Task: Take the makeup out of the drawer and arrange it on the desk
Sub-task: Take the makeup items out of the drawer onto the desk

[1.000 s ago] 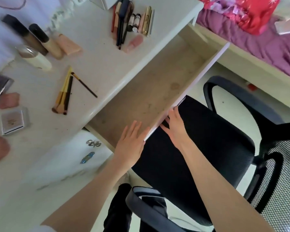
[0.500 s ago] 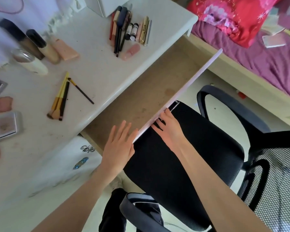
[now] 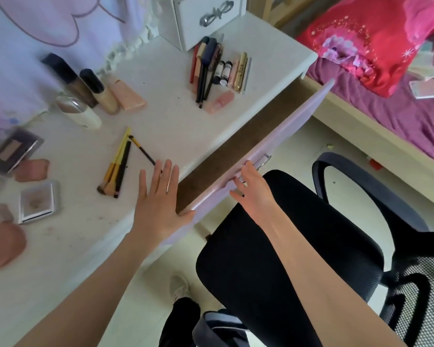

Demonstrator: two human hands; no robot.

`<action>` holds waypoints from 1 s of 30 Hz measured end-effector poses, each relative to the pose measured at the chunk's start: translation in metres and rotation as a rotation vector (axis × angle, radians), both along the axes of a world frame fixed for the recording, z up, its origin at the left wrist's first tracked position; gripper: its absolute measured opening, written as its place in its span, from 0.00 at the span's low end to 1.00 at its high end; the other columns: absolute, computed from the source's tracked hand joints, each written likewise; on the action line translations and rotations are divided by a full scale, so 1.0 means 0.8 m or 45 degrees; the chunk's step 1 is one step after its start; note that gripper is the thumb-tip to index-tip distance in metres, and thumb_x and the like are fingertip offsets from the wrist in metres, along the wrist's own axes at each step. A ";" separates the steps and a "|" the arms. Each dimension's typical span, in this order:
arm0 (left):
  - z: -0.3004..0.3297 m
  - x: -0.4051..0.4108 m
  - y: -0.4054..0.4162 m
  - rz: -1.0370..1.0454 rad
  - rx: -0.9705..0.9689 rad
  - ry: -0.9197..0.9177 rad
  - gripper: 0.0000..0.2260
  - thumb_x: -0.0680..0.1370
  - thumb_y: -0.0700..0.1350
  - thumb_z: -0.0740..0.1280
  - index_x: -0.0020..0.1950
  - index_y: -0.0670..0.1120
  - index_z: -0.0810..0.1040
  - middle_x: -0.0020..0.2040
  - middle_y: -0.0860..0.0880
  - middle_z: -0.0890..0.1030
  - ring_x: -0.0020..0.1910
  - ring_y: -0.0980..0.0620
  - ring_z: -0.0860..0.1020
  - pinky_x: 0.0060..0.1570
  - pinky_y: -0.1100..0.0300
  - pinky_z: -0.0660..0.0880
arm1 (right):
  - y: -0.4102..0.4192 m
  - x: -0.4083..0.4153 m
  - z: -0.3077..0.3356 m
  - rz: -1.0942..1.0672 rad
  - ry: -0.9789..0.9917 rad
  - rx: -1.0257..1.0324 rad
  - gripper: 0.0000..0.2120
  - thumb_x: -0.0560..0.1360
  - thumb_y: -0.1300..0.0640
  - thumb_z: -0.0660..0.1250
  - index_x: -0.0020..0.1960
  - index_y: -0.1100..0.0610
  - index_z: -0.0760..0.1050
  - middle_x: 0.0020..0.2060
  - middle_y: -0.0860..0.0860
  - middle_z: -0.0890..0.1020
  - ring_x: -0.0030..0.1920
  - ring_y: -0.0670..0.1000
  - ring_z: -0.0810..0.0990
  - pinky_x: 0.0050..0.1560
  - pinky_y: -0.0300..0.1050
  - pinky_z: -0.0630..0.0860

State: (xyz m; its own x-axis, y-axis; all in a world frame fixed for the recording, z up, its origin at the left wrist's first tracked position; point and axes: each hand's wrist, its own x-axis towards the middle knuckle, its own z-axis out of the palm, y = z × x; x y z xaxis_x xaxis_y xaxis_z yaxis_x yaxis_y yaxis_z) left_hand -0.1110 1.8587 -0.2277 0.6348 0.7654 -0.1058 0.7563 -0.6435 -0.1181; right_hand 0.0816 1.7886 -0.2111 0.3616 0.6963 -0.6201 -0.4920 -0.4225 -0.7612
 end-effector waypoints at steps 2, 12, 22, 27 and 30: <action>0.000 -0.003 0.017 -0.001 -0.013 0.025 0.43 0.72 0.64 0.61 0.76 0.41 0.46 0.77 0.43 0.47 0.75 0.43 0.41 0.67 0.47 0.28 | 0.017 0.003 -0.010 -0.025 0.133 0.031 0.22 0.82 0.52 0.51 0.74 0.56 0.57 0.73 0.53 0.61 0.72 0.54 0.63 0.69 0.55 0.64; 0.001 -0.004 0.051 -0.117 0.006 -0.095 0.32 0.65 0.50 0.77 0.64 0.39 0.73 0.66 0.44 0.74 0.70 0.36 0.63 0.67 0.36 0.50 | 0.078 0.000 -0.019 -0.110 0.286 -0.014 0.23 0.81 0.50 0.55 0.75 0.51 0.57 0.74 0.49 0.61 0.72 0.53 0.64 0.70 0.54 0.62; 0.025 0.000 0.045 0.060 -0.189 0.052 0.30 0.79 0.58 0.55 0.76 0.48 0.48 0.77 0.51 0.48 0.75 0.47 0.39 0.70 0.43 0.35 | 0.059 -0.004 0.027 0.429 -0.343 -0.112 0.20 0.82 0.56 0.53 0.73 0.59 0.60 0.72 0.56 0.64 0.69 0.55 0.65 0.67 0.49 0.62; 0.069 -0.067 0.009 0.384 -0.177 -0.227 0.30 0.79 0.61 0.51 0.76 0.51 0.47 0.77 0.51 0.46 0.76 0.47 0.41 0.70 0.42 0.37 | 0.057 -0.040 0.084 1.047 -1.167 -0.101 0.26 0.81 0.53 0.54 0.76 0.57 0.52 0.75 0.54 0.59 0.73 0.53 0.60 0.70 0.45 0.57; 0.107 -0.131 -0.022 0.557 -0.152 -0.461 0.29 0.78 0.62 0.47 0.76 0.51 0.50 0.77 0.51 0.49 0.76 0.49 0.42 0.71 0.46 0.37 | 0.061 -0.084 0.137 1.291 -1.617 0.067 0.27 0.81 0.51 0.55 0.76 0.56 0.51 0.75 0.55 0.57 0.74 0.53 0.57 0.73 0.50 0.56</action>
